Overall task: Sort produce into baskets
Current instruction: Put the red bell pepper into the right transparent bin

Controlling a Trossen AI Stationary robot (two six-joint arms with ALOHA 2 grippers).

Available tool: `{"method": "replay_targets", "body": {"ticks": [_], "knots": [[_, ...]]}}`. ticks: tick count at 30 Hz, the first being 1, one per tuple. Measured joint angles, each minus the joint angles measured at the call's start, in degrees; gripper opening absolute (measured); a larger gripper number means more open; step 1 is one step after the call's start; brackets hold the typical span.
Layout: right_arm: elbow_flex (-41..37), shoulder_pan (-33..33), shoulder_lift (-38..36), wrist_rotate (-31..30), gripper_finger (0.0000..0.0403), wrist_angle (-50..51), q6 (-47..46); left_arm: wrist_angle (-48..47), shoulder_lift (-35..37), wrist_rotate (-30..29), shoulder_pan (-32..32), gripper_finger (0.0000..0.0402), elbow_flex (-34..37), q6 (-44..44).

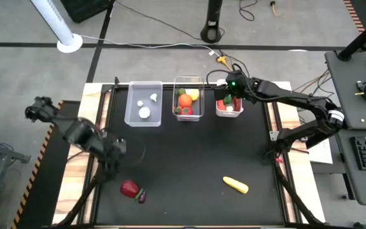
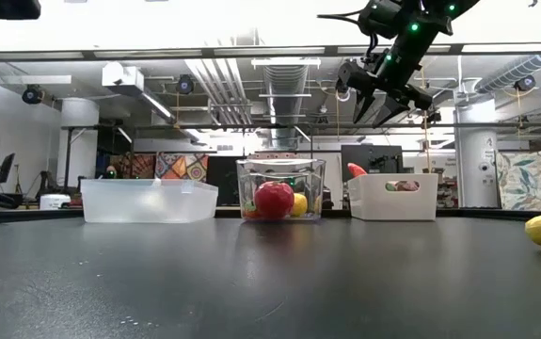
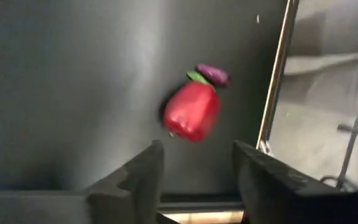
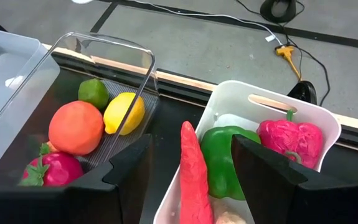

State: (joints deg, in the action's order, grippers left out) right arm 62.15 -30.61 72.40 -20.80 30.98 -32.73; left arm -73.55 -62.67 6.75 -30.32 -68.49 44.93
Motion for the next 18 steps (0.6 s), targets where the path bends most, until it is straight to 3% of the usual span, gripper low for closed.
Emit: {"method": "replay_targets", "body": {"ticks": [4, 8, 18], "knots": [[0.0, 0.0, 0.0, 0.0, 0.0210, 0.0, 0.4, 0.3, -5.1, -2.5, -3.8, 0.0239, 0.0, 0.0], [0.0, 0.0, 0.0, 0.0, 0.0210, 0.0, 0.4, 0.5, -10.8, -3.4, -5.5, 0.0291, 0.0, -6.4], [0.0, 0.0, 0.0, 0.3, 0.0210, 0.0, 0.4, 5.0, -21.7, -5.3, -7.6, 0.0320, 0.1, -16.5]]}}
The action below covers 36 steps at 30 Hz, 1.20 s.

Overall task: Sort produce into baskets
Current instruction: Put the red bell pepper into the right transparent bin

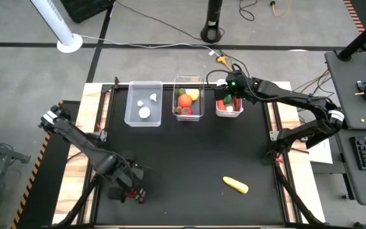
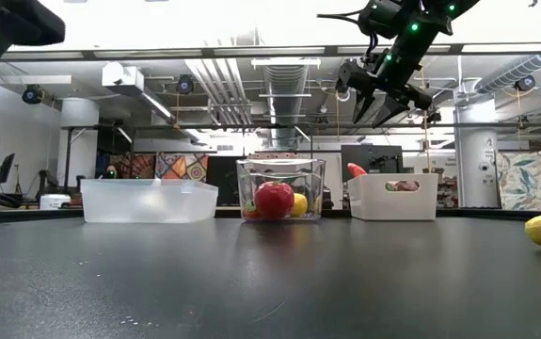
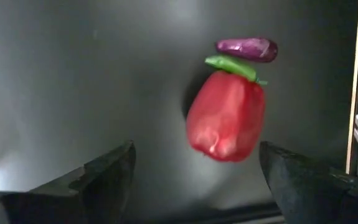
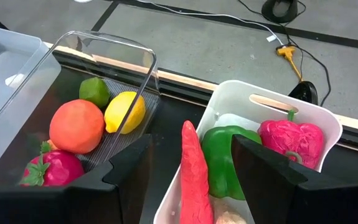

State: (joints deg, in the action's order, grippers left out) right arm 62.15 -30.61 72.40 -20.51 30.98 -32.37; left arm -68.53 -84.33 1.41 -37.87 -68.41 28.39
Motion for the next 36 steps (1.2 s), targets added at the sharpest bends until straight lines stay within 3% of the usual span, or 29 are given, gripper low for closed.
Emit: {"method": "replay_targets", "body": {"ticks": [14, 17, 36], "knots": [[0.0, 0.0, 0.0, 1.2, 0.0210, 0.0, 1.0, 8.2, -2.8, 2.8, -7.6, 0.0320, 5.1, 4.0], [0.0, 0.0, 0.0, 1.2, 0.0210, 0.0, 1.0, 9.2, -2.8, 0.6, -7.7, 0.0320, 5.8, 5.2], [0.0, 0.0, 0.0, 2.3, 0.0210, 0.0, 0.2, 22.7, -4.9, 1.0, -7.7, 0.0312, 16.0, 5.8]]}}
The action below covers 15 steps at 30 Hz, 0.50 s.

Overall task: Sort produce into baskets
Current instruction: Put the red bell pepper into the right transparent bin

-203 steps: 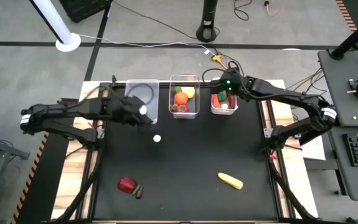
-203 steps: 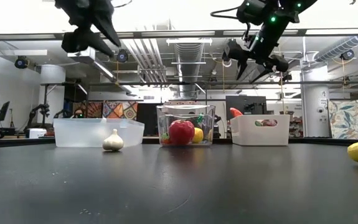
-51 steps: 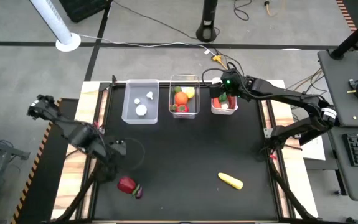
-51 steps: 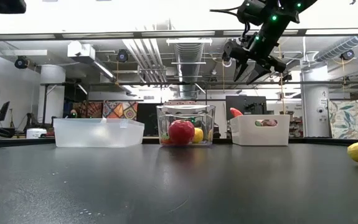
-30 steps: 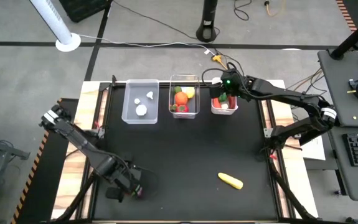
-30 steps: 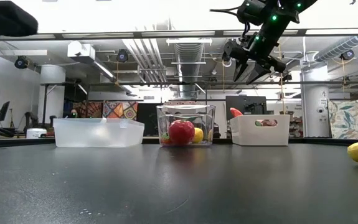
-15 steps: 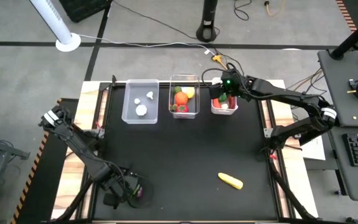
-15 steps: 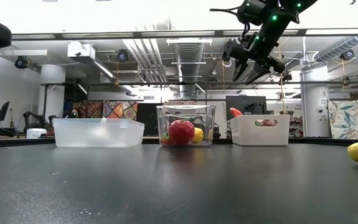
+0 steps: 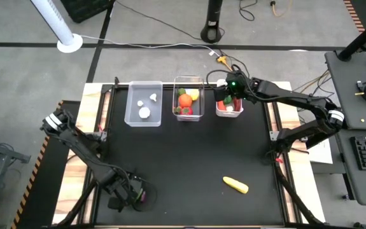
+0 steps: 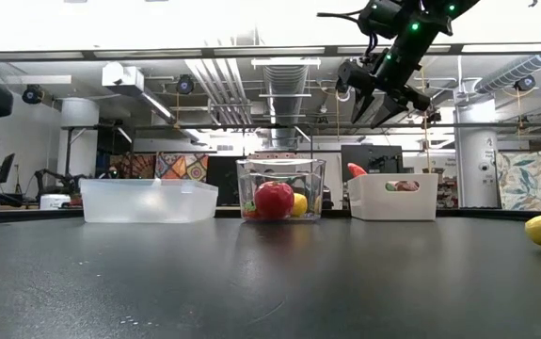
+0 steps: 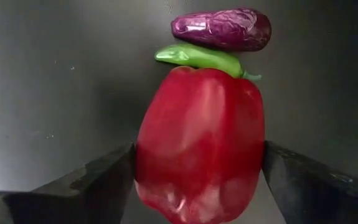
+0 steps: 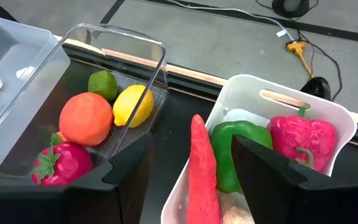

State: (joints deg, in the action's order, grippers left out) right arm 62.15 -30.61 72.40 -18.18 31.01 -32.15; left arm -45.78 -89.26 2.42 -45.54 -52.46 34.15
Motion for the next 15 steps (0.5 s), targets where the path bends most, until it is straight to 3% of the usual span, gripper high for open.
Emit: {"method": "replay_targets", "body": {"ticks": [8, 15], "knots": [[0.0, 0.0, 0.0, 0.4, 0.0210, 0.0, -0.3, -1.0, 0.4, -0.2, 0.0, 0.0309, -1.3, 2.7], [0.0, 0.0, 0.0, 1.3, 0.0210, 0.0, -0.4, -13.7, 3.4, -4.4, 0.7, 0.0309, -8.6, 5.3]]}}
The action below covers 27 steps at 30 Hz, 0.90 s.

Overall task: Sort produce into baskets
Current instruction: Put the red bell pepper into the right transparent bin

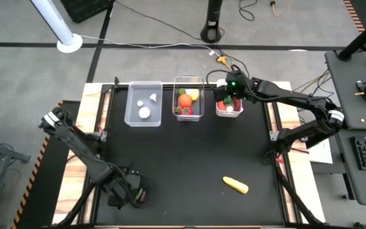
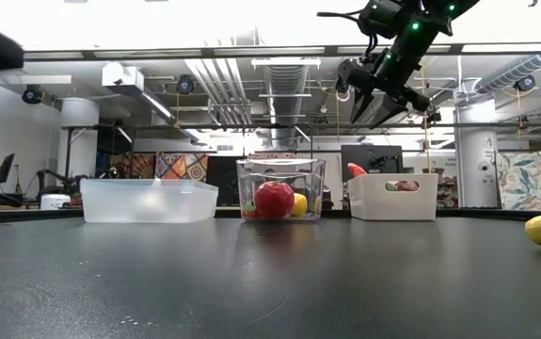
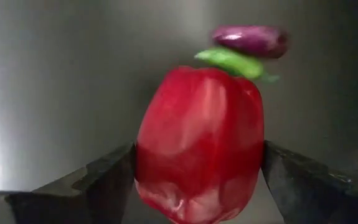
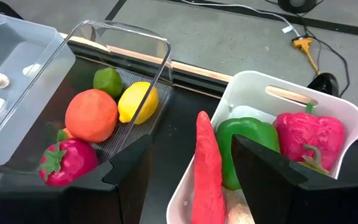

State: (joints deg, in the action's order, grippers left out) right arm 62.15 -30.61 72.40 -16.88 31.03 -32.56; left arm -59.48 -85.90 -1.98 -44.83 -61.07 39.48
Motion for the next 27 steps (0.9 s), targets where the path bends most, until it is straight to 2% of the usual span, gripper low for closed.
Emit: {"method": "replay_targets", "body": {"ticks": [4, 10, 13, 17, 22, 27], "knots": [[0.0, 0.0, 0.0, 0.7, 0.0210, 0.0, 0.1, -5.1, 3.7, -4.5, 3.1, 0.0309, -3.0, 0.1], [0.0, 0.0, 0.0, 2.2, 0.0210, 0.0, 0.6, -6.8, 10.3, -12.4, 14.1, 0.0309, -4.9, -0.3], [0.0, 0.0, 0.0, 2.9, 0.0210, 0.0, 0.9, -4.8, 12.7, -15.7, 21.5, 0.0309, -6.5, -2.4], [0.0, 0.0, 0.0, 3.9, 0.0210, 0.0, 1.7, 2.5, 13.9, -17.7, 31.9, 0.0308, -9.9, -7.2], [0.0, 0.0, -0.1, 4.8, 0.0210, 0.0, 2.1, 12.9, 11.6, -16.7, 44.5, 0.0308, -14.1, -17.8], [0.0, 0.0, -1.4, 5.4, 0.0210, 0.0, 1.7, 18.6, 6.1, -8.2, 57.0, 0.0308, -16.6, -26.0]]}}
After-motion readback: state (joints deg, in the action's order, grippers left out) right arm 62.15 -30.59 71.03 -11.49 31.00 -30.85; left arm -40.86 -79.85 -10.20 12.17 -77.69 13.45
